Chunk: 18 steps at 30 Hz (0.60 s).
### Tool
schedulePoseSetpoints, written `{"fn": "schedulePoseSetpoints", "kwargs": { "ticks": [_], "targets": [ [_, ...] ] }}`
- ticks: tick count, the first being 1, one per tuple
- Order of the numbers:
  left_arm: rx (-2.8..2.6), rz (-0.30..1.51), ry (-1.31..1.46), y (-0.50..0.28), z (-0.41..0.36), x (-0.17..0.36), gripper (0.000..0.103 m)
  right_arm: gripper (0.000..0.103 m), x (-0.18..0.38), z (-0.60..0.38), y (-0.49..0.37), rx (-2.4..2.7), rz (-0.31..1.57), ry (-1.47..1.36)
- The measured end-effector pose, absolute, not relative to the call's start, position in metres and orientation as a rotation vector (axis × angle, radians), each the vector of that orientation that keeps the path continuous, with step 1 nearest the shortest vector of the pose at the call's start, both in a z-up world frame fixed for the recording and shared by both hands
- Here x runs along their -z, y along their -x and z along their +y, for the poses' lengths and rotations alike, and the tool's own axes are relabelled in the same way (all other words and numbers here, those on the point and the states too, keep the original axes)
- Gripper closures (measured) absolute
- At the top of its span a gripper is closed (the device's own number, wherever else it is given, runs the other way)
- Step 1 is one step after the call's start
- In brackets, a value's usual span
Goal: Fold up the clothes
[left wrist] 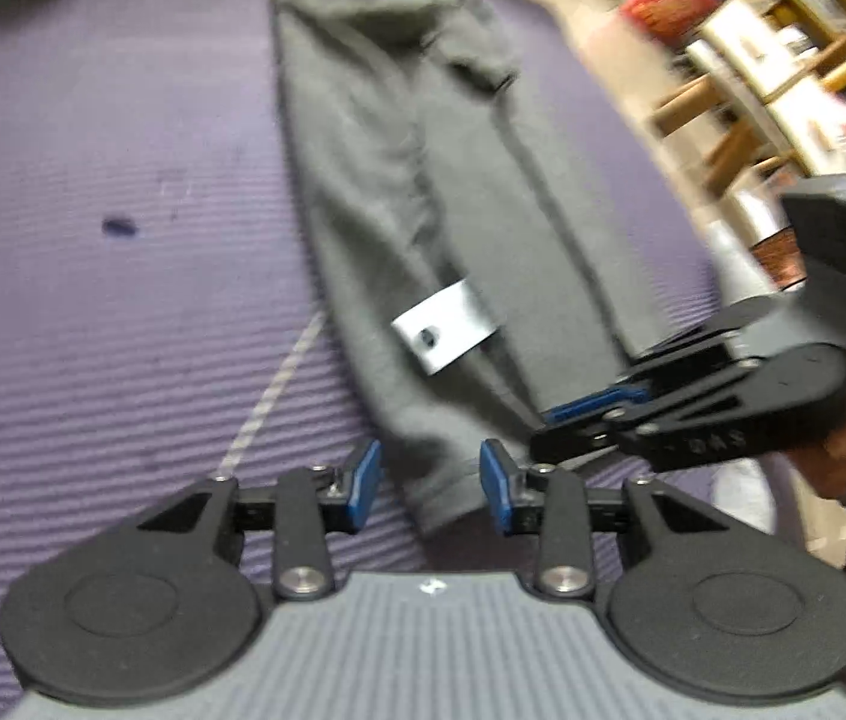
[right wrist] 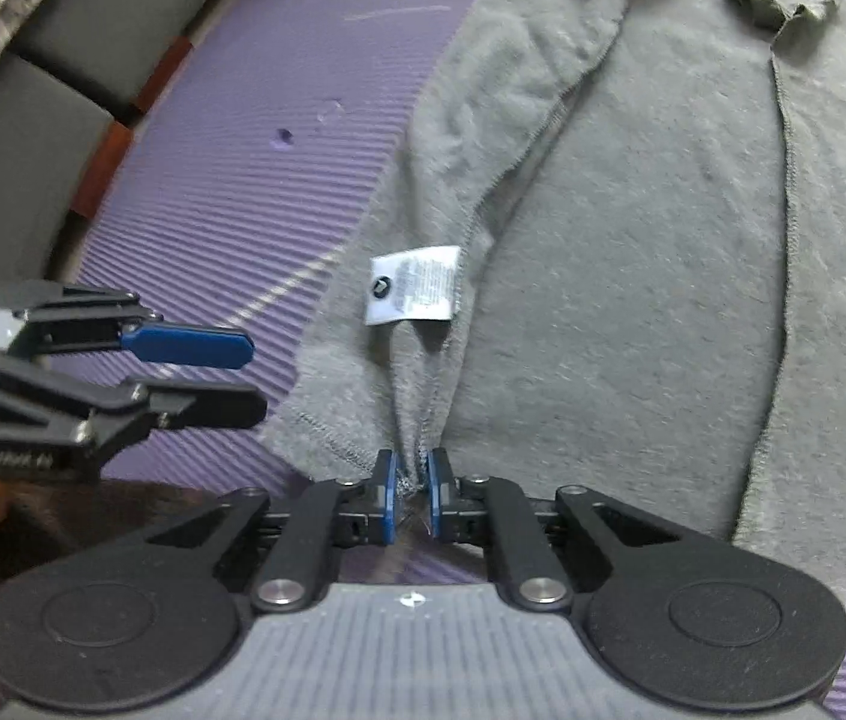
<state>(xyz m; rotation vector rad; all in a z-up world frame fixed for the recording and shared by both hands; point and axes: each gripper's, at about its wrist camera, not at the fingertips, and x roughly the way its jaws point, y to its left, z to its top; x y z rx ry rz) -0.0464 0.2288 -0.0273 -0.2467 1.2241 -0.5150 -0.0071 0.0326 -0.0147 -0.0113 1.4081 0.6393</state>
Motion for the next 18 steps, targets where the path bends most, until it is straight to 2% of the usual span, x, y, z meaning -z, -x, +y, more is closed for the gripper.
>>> {"fn": "schedulePoseSetpoints", "kwargs": {
  "ticks": [3, 5, 6, 10, 14, 18],
  "targets": [
    [0.492, 1.263, 0.262, 0.040, 0.225, 0.038, 0.070, 0.091, 0.018, 0.033, 0.010, -0.646, 1.391, 0.048],
    [0.476, 1.268, 0.219, 0.039, 0.220, 0.039, 0.076, 0.083, 0.015, 0.034, 0.012, -0.649, 1.381, 0.084],
    [0.472, 1.269, 0.183, 0.040, 0.217, 0.038, 0.083, 0.076, 0.013, 0.035, 0.013, -0.649, 1.372, 0.101],
    [0.446, 1.265, -0.134, 0.059, 0.197, 0.032, 0.094, 0.074, 0.002, 0.039, 0.018, -0.663, 1.296, 0.194],
    [0.406, 1.249, -0.105, 0.060, 0.206, 0.026, 0.089, 0.074, 0.003, 0.033, 0.009, -0.668, 1.314, 0.126],
    [0.464, 1.141, 0.126, 0.054, 0.222, 0.004, 0.090, 0.074, -0.003, 0.017, -0.007, -0.649, 1.279, 0.066]
  ]
}}
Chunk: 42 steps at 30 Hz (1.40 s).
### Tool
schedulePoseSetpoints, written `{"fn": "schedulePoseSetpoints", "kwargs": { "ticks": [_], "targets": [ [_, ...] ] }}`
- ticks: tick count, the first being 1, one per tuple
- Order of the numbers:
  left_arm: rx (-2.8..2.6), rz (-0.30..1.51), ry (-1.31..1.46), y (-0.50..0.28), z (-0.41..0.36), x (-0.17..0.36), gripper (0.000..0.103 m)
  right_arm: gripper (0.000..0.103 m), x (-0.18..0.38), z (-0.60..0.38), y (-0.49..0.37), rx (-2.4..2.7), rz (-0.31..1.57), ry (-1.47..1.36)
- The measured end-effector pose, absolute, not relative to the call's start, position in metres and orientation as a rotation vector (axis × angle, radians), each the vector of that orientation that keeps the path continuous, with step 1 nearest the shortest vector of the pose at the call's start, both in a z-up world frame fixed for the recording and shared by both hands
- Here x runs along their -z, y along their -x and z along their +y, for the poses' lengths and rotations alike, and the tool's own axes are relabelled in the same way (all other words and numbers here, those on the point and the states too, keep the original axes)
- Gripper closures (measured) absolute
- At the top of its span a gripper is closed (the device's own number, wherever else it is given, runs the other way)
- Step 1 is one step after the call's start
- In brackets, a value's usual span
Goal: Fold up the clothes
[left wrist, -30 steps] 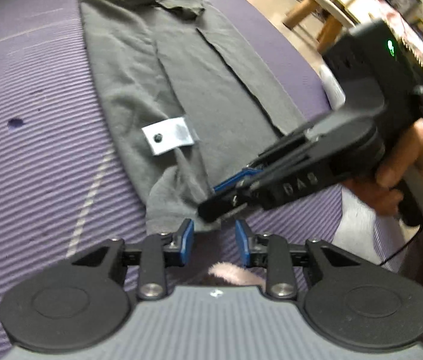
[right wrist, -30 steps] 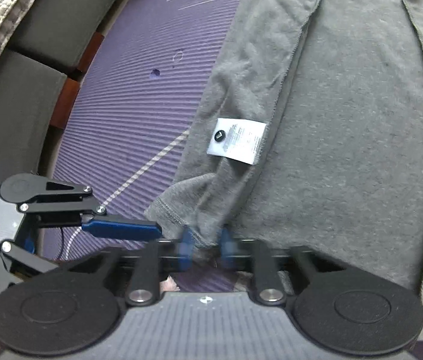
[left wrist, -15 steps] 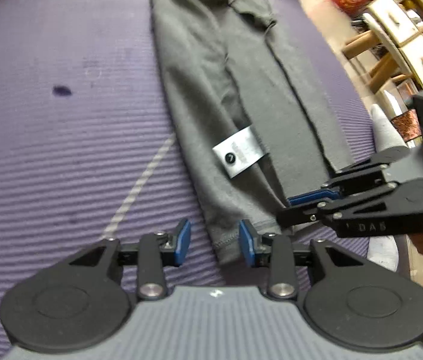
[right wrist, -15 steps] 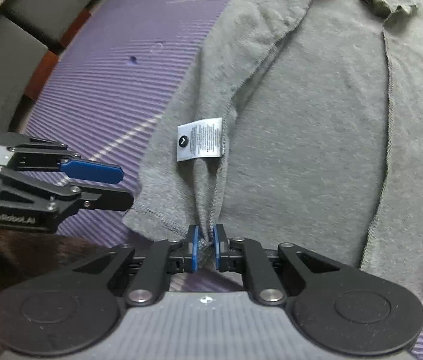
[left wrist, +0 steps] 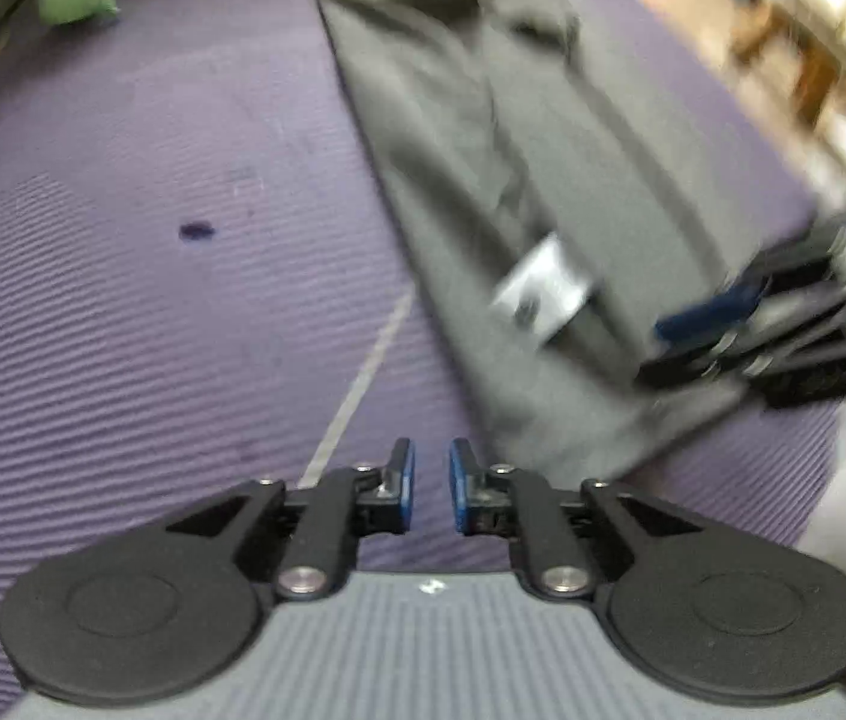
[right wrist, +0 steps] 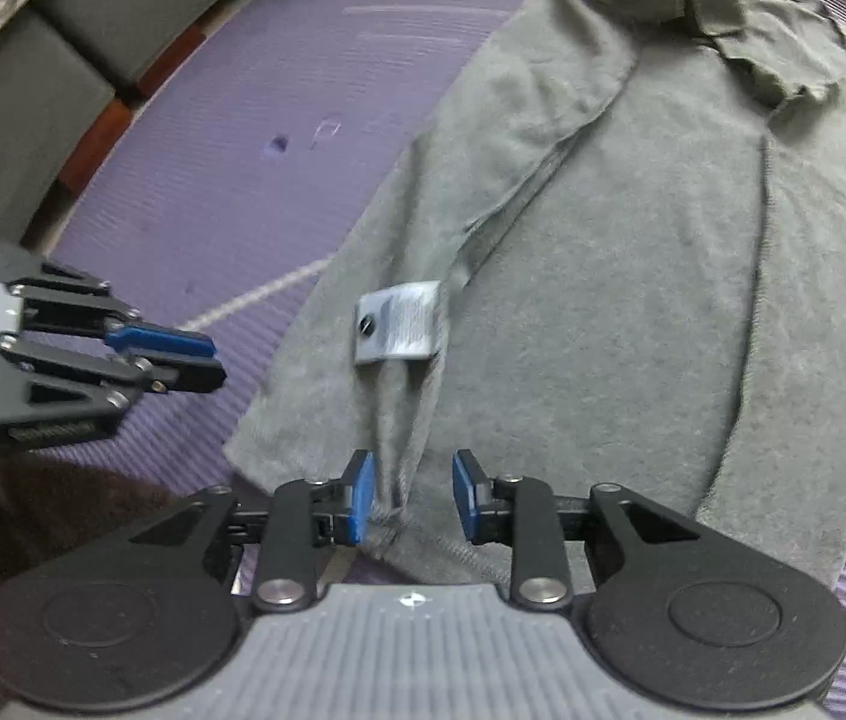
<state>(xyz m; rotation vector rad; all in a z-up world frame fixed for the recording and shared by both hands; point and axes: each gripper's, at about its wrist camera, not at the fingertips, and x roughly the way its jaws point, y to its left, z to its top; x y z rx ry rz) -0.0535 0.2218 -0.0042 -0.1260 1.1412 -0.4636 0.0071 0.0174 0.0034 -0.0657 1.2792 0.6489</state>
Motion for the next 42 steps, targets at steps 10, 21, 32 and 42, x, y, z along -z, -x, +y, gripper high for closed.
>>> {"fn": "schedulePoseSetpoints", "kwargs": {
  "ticks": [10, 21, 32, 42],
  "targets": [
    [0.644, 1.216, -0.010, 0.053, 0.171, 0.025, 0.088, 0.094, -0.003, 0.031, -0.052, -0.663, 1.145, -0.063],
    [0.582, 1.202, -0.014, 0.045, 0.190, 0.010, 0.074, 0.092, 0.018, 0.010, -0.061, -0.604, 1.186, -0.116],
    [0.510, 1.127, 0.113, -0.037, 0.155, 0.001, 0.069, 0.076, -0.069, -0.057, -0.136, -0.447, 1.116, 0.125],
    [0.548, 1.144, 0.229, -0.063, 0.137, 0.037, 0.066, 0.076, -0.051, -0.052, -0.194, -0.370, 1.093, 0.040]
  ]
}}
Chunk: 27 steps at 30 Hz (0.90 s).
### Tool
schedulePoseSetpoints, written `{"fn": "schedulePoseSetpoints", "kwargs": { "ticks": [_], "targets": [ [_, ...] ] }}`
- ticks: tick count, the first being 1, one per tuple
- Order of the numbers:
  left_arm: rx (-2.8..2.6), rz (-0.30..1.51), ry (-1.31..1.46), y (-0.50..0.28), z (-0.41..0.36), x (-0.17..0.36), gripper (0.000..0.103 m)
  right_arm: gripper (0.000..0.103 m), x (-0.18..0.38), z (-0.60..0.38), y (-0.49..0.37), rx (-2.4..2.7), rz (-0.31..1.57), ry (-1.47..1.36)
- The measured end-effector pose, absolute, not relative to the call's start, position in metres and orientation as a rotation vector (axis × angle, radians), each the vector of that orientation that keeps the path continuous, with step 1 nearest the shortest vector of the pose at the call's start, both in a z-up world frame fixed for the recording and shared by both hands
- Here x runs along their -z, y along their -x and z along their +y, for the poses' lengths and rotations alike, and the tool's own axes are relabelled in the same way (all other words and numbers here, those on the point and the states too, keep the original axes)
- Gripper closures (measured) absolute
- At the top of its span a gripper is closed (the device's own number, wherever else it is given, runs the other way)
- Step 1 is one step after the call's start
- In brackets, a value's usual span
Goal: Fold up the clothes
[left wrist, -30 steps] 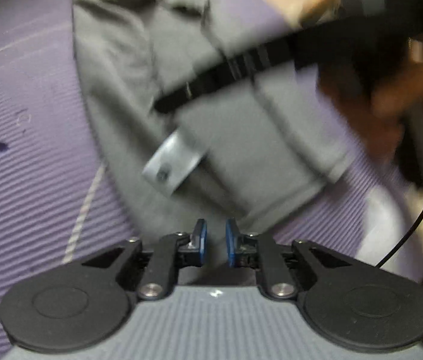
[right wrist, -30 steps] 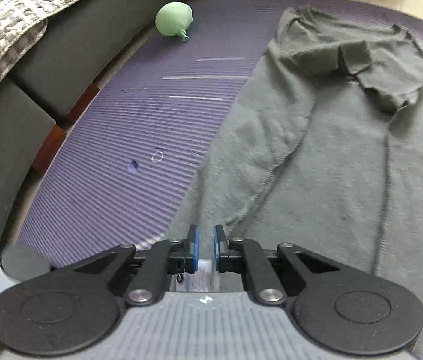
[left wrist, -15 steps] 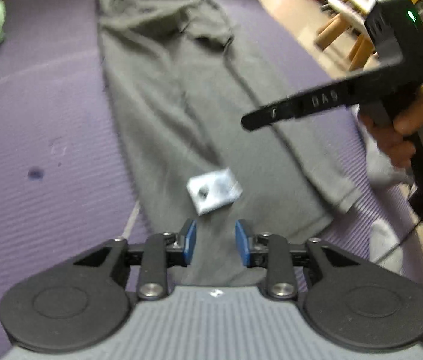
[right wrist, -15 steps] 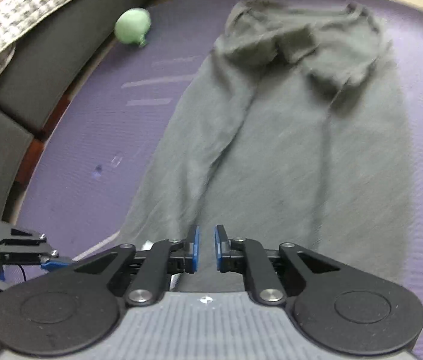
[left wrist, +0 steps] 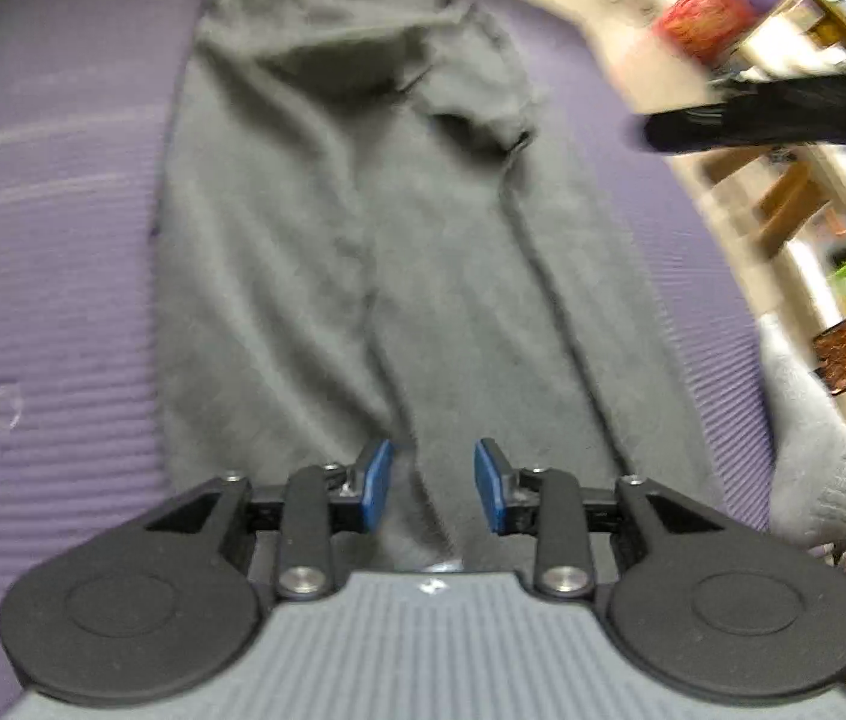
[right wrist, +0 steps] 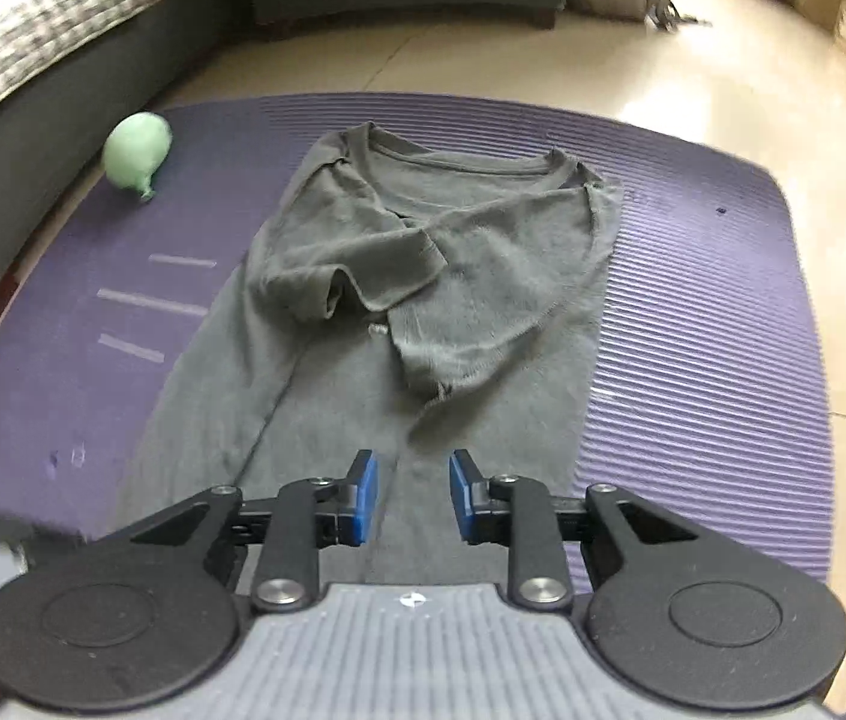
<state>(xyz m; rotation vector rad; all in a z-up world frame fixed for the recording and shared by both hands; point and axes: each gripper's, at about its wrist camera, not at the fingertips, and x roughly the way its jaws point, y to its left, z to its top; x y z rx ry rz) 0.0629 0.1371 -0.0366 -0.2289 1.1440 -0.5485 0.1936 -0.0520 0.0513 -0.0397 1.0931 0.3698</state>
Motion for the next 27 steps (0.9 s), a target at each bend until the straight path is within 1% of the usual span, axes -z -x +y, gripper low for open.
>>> {"fn": "schedulePoseSetpoints", "kwargs": {
  "ticks": [2, 5, 7, 8, 10, 11, 14, 18, 19, 20, 21, 23, 24, 27],
  "targets": [
    [0.583, 1.140, 0.274, -0.064, 0.142, 0.035, 0.066, 0.076, -0.048, -0.042, -0.206, -0.365, 1.090, 0.040],
    [0.572, 1.061, 0.287, -0.065, 0.152, 0.027, 0.066, 0.074, -0.040, -0.022, -0.241, -0.354, 1.078, 0.047],
    [0.576, 1.005, 0.317, -0.066, 0.161, 0.024, 0.066, 0.068, -0.034, -0.014, -0.257, -0.336, 1.071, 0.045],
    [0.567, 0.974, 0.327, -0.067, 0.167, 0.023, 0.066, 0.067, -0.029, -0.014, -0.267, -0.323, 1.069, 0.031],
    [0.547, 0.925, 0.343, -0.071, 0.176, 0.023, 0.065, 0.059, -0.019, -0.013, -0.285, -0.296, 1.066, 0.001],
    [0.539, 0.916, 0.350, -0.074, 0.179, 0.025, 0.064, 0.058, -0.011, -0.017, -0.296, -0.280, 1.062, -0.037],
    [0.512, 0.881, 0.429, -0.082, 0.203, 0.029, 0.059, 0.058, 0.006, -0.027, -0.312, -0.282, 1.060, -0.141],
    [0.477, 0.870, 0.489, -0.087, 0.225, 0.036, 0.059, 0.058, 0.032, -0.028, -0.315, -0.303, 1.061, -0.193],
    [0.473, 0.872, 0.494, -0.087, 0.227, 0.037, 0.058, 0.064, 0.033, -0.028, -0.314, -0.305, 1.053, -0.190],
    [0.469, 0.875, 0.498, -0.087, 0.228, 0.039, 0.058, 0.073, 0.033, -0.028, -0.310, -0.314, 1.018, -0.180],
    [0.465, 0.878, 0.502, -0.087, 0.230, 0.040, 0.058, 0.094, 0.033, -0.028, -0.306, -0.323, 0.985, -0.171],
    [0.459, 0.888, 0.506, -0.088, 0.231, 0.043, 0.058, 0.097, 0.028, -0.028, -0.303, -0.315, 0.943, -0.151],
    [0.457, 0.894, 0.508, -0.089, 0.231, 0.045, 0.058, 0.101, 0.023, -0.028, -0.301, -0.306, 0.907, -0.131],
    [0.456, 0.894, 0.514, -0.087, 0.234, 0.044, 0.058, 0.101, 0.012, -0.029, -0.297, -0.280, 0.815, -0.081]
  ]
}}
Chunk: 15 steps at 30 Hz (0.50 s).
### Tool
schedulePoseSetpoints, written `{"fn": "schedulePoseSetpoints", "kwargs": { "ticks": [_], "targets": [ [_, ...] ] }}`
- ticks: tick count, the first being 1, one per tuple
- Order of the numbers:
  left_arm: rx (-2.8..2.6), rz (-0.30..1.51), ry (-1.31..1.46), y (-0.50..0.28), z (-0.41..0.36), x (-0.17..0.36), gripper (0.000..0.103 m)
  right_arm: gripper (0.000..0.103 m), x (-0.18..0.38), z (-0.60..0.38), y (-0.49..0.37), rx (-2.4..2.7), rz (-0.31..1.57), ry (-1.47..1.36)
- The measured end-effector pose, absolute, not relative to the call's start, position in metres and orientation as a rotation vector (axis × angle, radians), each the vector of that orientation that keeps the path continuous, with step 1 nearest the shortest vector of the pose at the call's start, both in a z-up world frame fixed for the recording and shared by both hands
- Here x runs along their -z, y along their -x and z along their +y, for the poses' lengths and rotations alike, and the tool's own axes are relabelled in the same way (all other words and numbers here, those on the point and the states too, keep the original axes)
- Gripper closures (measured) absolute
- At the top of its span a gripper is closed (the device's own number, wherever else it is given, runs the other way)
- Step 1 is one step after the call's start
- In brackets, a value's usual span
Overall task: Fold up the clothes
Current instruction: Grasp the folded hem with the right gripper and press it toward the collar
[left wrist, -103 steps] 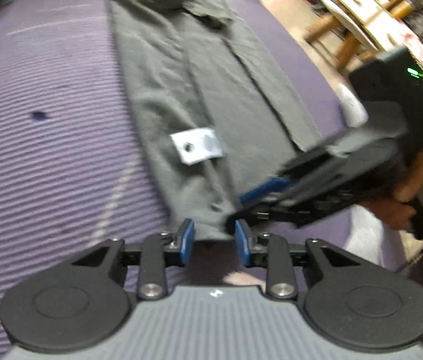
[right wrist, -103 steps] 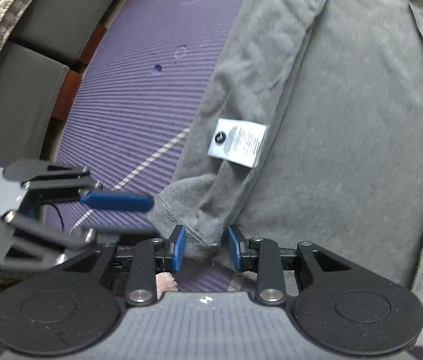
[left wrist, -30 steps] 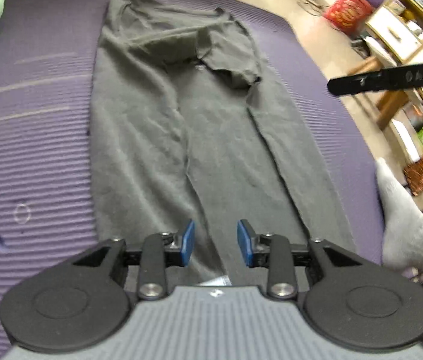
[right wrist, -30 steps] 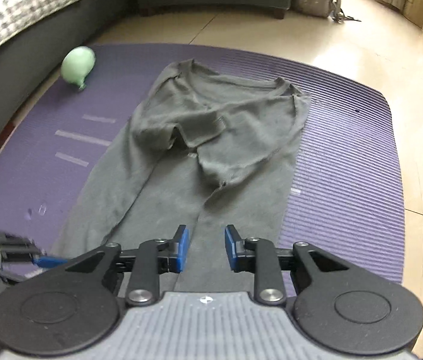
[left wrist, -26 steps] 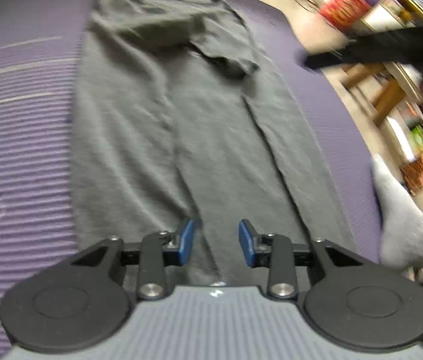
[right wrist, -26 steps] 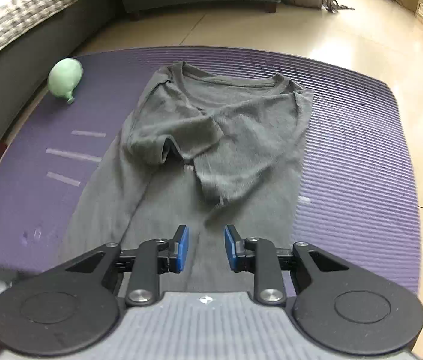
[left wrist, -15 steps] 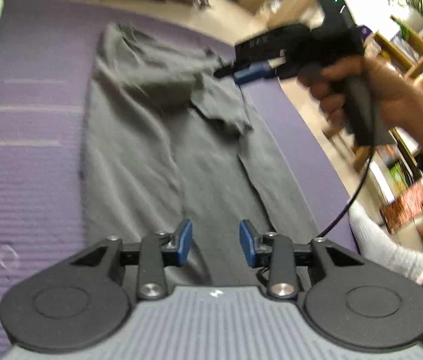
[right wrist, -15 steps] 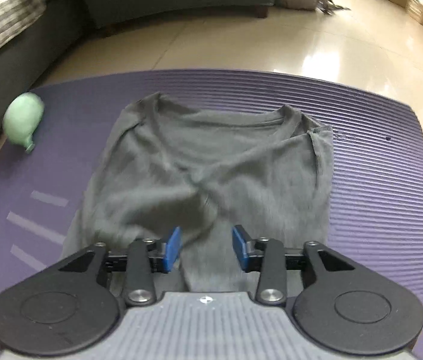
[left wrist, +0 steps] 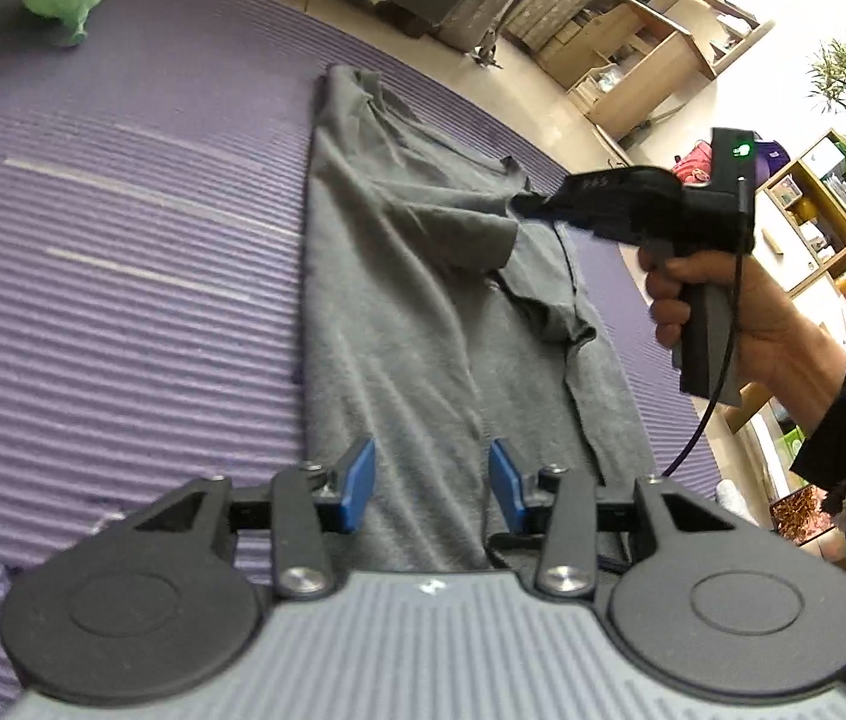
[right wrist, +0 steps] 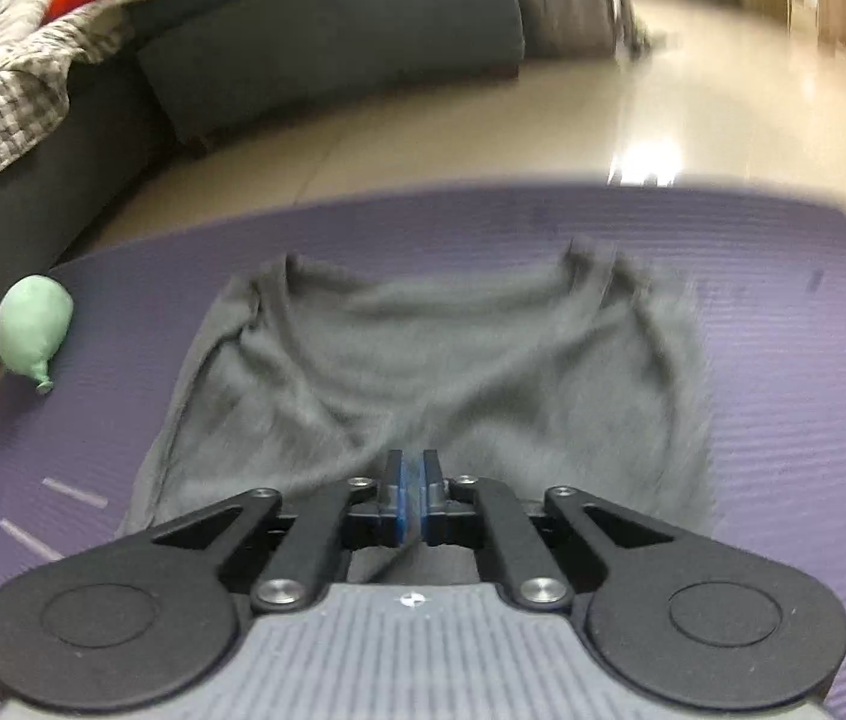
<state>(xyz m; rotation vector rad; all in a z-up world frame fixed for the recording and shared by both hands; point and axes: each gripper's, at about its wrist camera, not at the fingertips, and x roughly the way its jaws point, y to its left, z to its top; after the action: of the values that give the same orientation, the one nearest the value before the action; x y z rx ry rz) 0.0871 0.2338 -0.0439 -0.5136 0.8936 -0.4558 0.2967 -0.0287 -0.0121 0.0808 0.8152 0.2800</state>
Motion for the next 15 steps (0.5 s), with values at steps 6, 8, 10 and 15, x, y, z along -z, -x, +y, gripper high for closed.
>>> {"fn": "schedulePoseSetpoints", "kwargs": {
  "ticks": [6, 8, 10, 15],
  "targets": [
    [0.424, 0.877, 0.495, -0.086, 0.236, 0.043, 0.054, 0.063, 0.014, -0.029, -0.304, -0.268, 0.892, -0.169],
    [0.386, 0.864, 0.507, -0.086, 0.243, 0.043, 0.054, 0.059, 0.019, -0.025, -0.299, -0.295, 0.894, -0.203],
    [0.344, 0.859, 0.537, -0.087, 0.252, 0.044, 0.047, 0.060, 0.024, -0.020, -0.298, -0.290, 0.901, -0.188],
    [0.281, 0.864, 0.534, -0.087, 0.259, 0.046, 0.033, 0.101, 0.033, -0.007, -0.289, -0.315, 0.891, -0.108]
  ]
}}
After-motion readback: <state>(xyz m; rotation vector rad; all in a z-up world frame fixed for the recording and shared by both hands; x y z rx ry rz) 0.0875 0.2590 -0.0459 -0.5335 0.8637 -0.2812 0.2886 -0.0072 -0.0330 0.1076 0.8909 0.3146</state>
